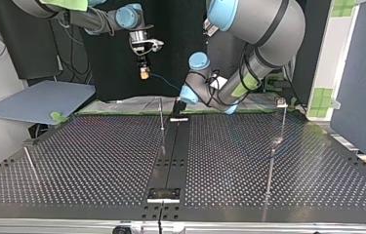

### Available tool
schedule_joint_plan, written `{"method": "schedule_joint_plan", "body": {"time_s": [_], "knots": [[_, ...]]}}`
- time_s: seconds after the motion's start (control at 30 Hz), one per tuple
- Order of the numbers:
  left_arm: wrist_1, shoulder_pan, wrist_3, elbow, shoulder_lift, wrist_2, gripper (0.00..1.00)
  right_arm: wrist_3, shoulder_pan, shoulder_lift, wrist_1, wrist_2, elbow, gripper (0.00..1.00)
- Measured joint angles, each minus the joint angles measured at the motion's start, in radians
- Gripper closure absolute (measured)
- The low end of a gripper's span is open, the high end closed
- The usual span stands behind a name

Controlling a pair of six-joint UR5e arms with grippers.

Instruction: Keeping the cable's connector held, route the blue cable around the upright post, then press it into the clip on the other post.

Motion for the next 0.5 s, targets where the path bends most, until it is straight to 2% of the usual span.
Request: {"method": "schedule_joint_plan", "body": {"time_s": [0.17,0.5], "knots": [[0.001,-0.003,-0.041,0.000,0.000,0.041,0.00,0.000,-0.010,-0.011,0.037,-0.029,-0.021,1.00],[0.002,-0.003,-0.127,0.000,0.000,0.127,0.00,-0.008,-0.028,-0.015,0.120,-0.110,-0.075,1.00]]}}
